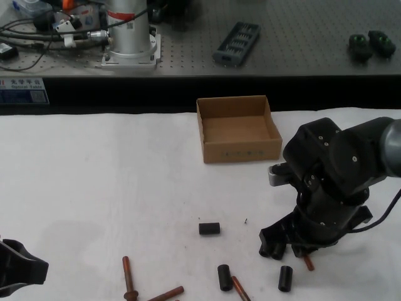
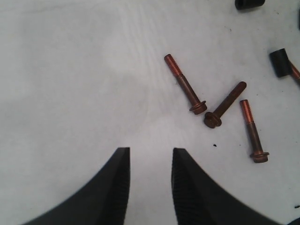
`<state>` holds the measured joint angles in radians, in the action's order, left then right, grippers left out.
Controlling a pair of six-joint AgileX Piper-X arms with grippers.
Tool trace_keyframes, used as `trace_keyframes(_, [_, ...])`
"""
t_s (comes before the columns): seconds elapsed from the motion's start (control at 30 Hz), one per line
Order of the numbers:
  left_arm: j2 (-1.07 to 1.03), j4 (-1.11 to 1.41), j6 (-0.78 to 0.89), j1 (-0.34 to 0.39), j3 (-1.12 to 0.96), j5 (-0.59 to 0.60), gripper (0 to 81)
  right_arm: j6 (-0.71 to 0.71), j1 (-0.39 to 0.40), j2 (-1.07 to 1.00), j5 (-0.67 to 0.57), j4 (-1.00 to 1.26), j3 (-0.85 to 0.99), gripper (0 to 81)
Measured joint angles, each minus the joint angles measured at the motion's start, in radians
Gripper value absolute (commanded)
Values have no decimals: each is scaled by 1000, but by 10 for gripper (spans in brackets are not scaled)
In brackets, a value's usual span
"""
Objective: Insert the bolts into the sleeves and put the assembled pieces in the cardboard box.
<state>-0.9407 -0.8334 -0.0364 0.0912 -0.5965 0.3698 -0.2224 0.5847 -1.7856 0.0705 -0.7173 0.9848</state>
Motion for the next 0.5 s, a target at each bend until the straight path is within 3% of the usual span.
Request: trace_keyframes(0.5, [0, 0, 0, 0, 0, 0, 231, 73, 0, 32, -7, 68, -16, 59])
